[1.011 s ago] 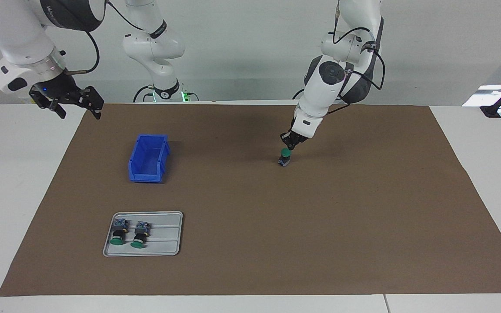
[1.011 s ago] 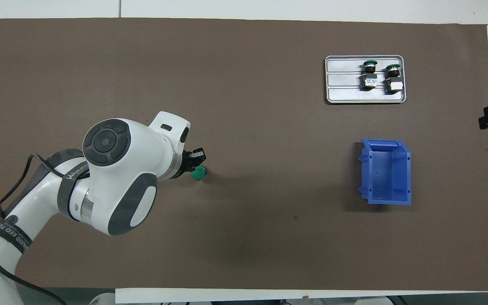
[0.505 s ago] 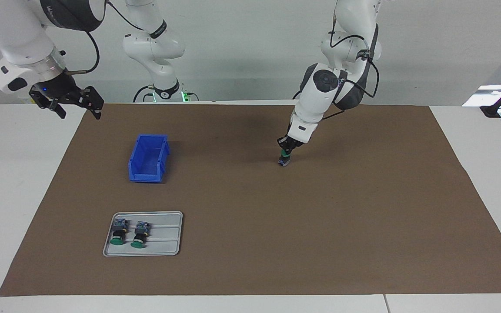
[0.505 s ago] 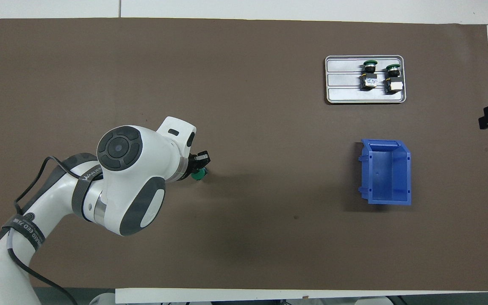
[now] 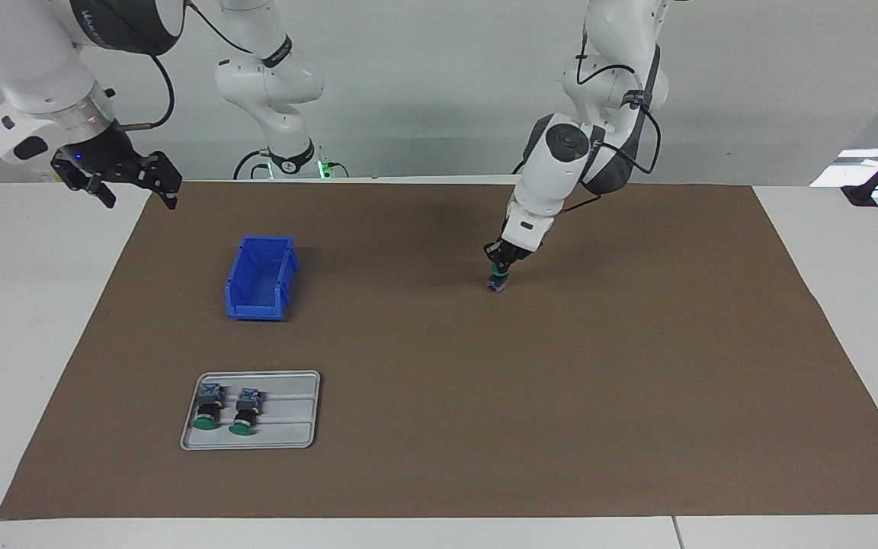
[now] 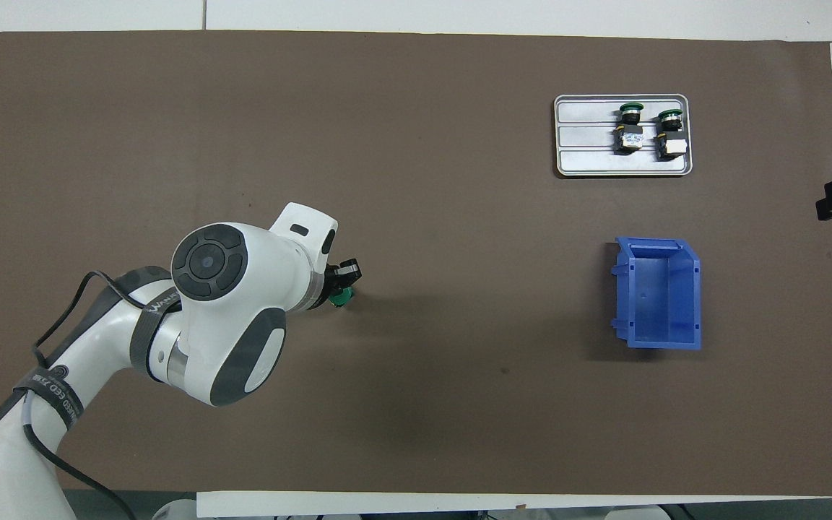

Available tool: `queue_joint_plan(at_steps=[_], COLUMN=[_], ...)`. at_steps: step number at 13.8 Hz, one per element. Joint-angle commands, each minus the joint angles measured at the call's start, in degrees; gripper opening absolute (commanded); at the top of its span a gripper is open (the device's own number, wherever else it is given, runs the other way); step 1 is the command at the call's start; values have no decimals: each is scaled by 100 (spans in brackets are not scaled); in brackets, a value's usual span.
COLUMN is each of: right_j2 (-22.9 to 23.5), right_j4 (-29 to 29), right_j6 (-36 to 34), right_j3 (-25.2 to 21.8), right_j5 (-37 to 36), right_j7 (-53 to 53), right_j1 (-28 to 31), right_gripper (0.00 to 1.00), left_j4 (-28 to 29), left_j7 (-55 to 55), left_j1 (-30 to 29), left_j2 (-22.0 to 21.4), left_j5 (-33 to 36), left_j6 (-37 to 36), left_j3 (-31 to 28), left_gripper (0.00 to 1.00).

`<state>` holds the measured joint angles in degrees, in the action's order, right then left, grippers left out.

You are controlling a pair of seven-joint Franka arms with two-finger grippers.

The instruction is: Place and press button with both arms

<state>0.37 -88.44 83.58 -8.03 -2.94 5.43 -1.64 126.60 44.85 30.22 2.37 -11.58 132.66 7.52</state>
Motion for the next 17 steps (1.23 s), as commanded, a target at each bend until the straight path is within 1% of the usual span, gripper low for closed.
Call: queue_joint_plan(at_steps=[1, 2, 3, 4, 5, 6, 7, 9, 11, 12, 14, 15, 17], right_j2=[-142, -142, -142, -142, -142, -142, -142, -142, -142, -142, -142, -142, -142], right_j4=[-165, -165, -165, -165, -165, -165, -165, -165, -165, -165, -165, -165, -165], right_j6=[53, 53, 53, 53, 53, 53, 53, 53, 53, 53, 53, 53, 53], right_j3=[-5, -5, -5, -5, -5, -5, -5, -5, -5, -5, -5, -5, -5], right_j5=[21, 21, 21, 21, 21, 21, 21, 21, 21, 21, 21, 21, 21], right_j7=[46, 46, 46, 46, 46, 55, 55, 46, 46, 46, 46, 46, 46], right_j1=[6, -3, -3, -3, 6, 6, -3, -3, 6, 6, -3, -3, 6], right_gripper=[98, 98, 98, 98, 98, 98, 98, 98, 98, 98, 98, 98, 98], left_j4=[408, 462, 392, 383, 200, 7, -178, -477, -741, -933, -1268, -1391, -1620], left_j7=[50, 59, 41, 41, 85, 103, 68, 94, 68, 42, -299, -484, -1150], left_j1=[159, 177, 125, 107, 98, 45, -25, -104, -375, -560, -1043, -1245, -1807], left_j2=[26, 26, 26, -52, -70, -131, -193, -237, -421, -500, -606, -624, -677], left_j5=[94, 94, 68, 51, 24, 24, 33, 33, 42, 85, 94, 94, 164], left_j6=[242, 277, 252, 243, 190, -115, -457, -828, -1197, -1486, -2093, -2287, -2796], left_j3=[-40, -40, -40, -40, -58, -101, -102, -128, -128, -128, -128, -137, -154], left_gripper=[1, 1, 1, 3, 8, 13, 14, 28, 53, 63, 91, 100, 100])
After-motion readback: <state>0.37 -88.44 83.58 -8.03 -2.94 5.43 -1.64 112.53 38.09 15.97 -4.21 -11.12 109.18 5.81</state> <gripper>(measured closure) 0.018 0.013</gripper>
